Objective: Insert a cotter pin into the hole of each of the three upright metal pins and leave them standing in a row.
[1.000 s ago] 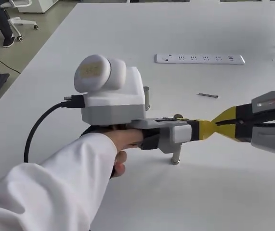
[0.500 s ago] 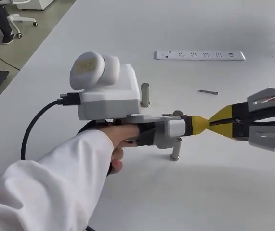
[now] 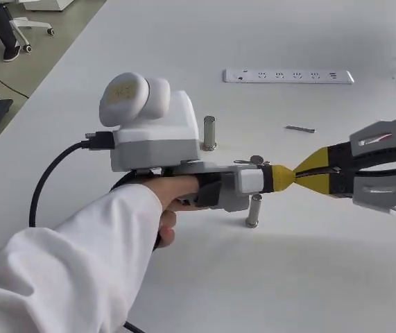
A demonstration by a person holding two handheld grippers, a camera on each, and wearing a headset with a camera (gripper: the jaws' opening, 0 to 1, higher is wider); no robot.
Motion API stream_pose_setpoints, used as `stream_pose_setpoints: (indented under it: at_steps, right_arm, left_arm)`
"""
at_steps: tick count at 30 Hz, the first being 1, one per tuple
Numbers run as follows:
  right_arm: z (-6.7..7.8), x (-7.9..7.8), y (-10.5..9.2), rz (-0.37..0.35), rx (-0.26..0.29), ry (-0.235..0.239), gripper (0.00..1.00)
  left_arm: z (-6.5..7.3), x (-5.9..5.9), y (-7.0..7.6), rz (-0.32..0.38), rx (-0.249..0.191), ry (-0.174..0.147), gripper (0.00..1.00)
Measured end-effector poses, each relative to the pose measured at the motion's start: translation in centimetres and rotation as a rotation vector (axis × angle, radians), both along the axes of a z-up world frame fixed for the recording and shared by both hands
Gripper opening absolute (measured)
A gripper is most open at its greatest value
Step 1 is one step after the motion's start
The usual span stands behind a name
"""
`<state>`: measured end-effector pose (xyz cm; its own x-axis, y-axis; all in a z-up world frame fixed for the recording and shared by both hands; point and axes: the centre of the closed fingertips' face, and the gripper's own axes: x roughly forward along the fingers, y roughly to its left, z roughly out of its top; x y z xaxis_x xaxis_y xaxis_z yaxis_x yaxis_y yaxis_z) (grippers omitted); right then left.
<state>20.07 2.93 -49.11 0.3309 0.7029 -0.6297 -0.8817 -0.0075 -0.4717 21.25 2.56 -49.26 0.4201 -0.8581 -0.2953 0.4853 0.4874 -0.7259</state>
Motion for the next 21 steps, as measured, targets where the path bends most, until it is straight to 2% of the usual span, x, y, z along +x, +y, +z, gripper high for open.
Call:
stream_pose_setpoints:
  at_steps: [5, 9, 15, 17, 18, 20, 21]
  right_arm:
    - [0.00, -0.07, -0.08, 0.004, -0.001, -0.004, 0.00]
    - [0.03, -0.17, -0.14, 0.010, -0.005, -0.006, 0.00]
    - [-0.12, -0.40, -0.17, 0.024, -0.013, -0.008, 0.00]
    - [-0.13, -0.38, -0.18, 0.022, -0.012, -0.007, 0.00]
    - [-0.11, -0.39, -0.19, 0.020, -0.010, -0.006, 0.00]
    - [-0.26, -0.61, -0.22, 0.023, -0.010, 0.009, 0.00]
    - [-0.26, -0.58, -0.23, 0.022, -0.011, 0.006, 0.00]
  left_arm:
    - [-0.11, 0.00, 0.03, 0.018, -0.032, 0.055, 0.01]
    - [-0.09, -0.14, -0.02, 0.014, -0.034, 0.065, 0.01]
    - [-0.21, -0.42, -0.07, -0.009, -0.001, 0.083, 0.00]
    - [-0.25, -0.51, -0.07, -0.012, 0.008, 0.080, 0.00]
    - [-0.25, -0.48, -0.05, -0.011, 0.018, 0.066, 0.00]
    - [-0.42, -0.75, -0.08, -0.020, 0.023, 0.089, 0.00]
    - [-0.39, -0.71, -0.10, -0.017, 0.022, 0.083, 0.00]
